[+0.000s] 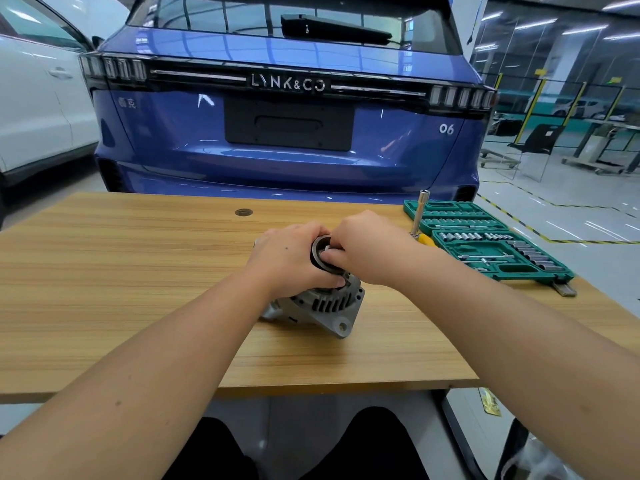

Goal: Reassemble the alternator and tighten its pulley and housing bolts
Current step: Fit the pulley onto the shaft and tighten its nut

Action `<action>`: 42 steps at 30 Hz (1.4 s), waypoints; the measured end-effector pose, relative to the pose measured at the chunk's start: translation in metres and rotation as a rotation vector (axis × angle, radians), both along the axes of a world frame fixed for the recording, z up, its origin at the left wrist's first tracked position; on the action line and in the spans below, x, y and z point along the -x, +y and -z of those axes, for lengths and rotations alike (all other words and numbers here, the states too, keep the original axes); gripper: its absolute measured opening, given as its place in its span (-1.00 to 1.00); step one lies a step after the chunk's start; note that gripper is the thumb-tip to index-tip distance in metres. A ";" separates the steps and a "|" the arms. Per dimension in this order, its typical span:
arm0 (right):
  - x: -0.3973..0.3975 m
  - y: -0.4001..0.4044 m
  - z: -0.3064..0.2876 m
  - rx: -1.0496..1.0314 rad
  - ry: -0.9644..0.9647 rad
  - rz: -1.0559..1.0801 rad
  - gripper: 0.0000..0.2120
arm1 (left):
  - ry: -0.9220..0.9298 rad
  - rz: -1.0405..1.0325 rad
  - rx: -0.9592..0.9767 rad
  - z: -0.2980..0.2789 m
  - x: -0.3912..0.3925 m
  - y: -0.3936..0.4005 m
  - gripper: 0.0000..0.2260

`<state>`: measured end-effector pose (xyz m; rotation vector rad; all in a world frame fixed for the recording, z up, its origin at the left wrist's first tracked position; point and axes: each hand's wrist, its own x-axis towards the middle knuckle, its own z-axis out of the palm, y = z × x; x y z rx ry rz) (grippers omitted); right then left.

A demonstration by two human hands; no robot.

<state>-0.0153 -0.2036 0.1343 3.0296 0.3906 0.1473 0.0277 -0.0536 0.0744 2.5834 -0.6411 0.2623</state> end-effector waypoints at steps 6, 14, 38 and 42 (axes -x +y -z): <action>0.006 -0.005 0.004 -0.007 -0.045 0.018 -0.64 | -0.004 0.012 0.007 0.000 0.001 0.000 -0.41; 0.008 -0.004 0.001 0.023 -0.033 -0.053 -0.83 | -0.026 0.009 -0.014 0.001 -0.001 -0.001 -0.42; -0.157 -0.141 0.089 -1.111 -0.328 0.839 -0.56 | -0.133 -0.088 0.008 0.010 -0.002 -0.012 -0.50; -0.194 -0.157 0.092 -1.246 -0.238 0.909 -0.62 | -0.154 -0.061 -0.006 0.012 -0.002 -0.013 -0.51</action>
